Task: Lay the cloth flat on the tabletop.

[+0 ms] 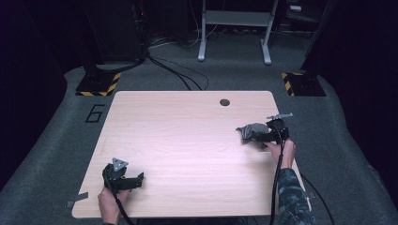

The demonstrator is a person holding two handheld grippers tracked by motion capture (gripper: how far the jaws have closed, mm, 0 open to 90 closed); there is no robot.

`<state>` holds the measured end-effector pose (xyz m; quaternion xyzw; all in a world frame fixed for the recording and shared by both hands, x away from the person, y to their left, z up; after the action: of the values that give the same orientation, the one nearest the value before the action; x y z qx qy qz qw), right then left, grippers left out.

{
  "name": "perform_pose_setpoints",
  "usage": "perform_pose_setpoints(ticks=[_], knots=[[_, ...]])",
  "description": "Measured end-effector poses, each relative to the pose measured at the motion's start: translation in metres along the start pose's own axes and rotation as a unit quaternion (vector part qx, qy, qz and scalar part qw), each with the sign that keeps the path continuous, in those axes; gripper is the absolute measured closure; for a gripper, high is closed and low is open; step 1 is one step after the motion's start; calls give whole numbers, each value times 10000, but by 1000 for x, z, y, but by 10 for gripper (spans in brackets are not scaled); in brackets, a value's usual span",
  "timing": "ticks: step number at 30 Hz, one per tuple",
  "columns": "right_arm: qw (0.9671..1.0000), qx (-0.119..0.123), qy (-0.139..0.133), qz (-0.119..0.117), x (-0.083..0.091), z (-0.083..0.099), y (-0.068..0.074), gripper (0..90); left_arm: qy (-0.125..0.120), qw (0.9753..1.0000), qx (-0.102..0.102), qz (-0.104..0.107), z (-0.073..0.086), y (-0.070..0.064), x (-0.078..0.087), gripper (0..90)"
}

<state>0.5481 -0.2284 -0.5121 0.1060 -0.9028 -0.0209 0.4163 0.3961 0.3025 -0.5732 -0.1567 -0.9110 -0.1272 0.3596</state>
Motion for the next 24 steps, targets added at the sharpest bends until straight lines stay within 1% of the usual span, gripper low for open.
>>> perform_pose_setpoints(ticks=[1,2,3,4,5,6,8,10,11,15,18,19,22,24], knots=[[10000,76,-23,43,-3,-1,1,160,1,10000,0,1,0,0,0,15],[10000,76,11,43,-4,0,2,179,1,10000,0,-4,0,0,0,14],[10000,76,11,43,-4,0,2,179,1,10000,0,-4,0,0,0,15],[9999,102,71,66,-8,1,2,222,0,10000,-2,-1,0,0,0,15],[9999,76,95,36,-9,1,3,235,0,10000,0,0,0,0,0,15],[9999,108,111,49,-10,2,3,253,2,10000,-2,-4,0,0,0,15],[9998,121,119,123,-12,3,3,302,1,10000,-2,1,0,0,0,15],[9998,121,51,121,-12,3,4,350,2,10000,-2,2,0,0,0,14],[9998,92,59,139,-12,3,4,367,-2,10000,-3,0,0,0,0,15],[9996,139,150,188,-15,5,4,450,-5,10000,-7,-3,0,0,0,14],[9996,138,148,198,-16,6,3,522,1,10000,-1,1,0,0,0,15],[9997,107,126,186,-16,6,3,551,2,10000,-3,1,0,0,0,15],[9997,137,13,192,-15,8,3,623,1,10000,-3,1,0,0,0,15],[9999,45,-81,111,-13,9,3,660,1,10000,0,0,0,0,0,15]])
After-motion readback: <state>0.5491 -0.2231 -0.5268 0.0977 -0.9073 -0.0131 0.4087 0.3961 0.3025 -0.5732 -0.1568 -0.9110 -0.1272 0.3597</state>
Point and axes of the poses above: each handheld gripper's, and its own axes: x roughly backward along the jaws, z roughly out of its underside, y roughly to its left, the point moved 6 cm from there along -x, roughly forward along the jaws, and after that the axes turned 9 degrees about -x, right-handed, at the moved point
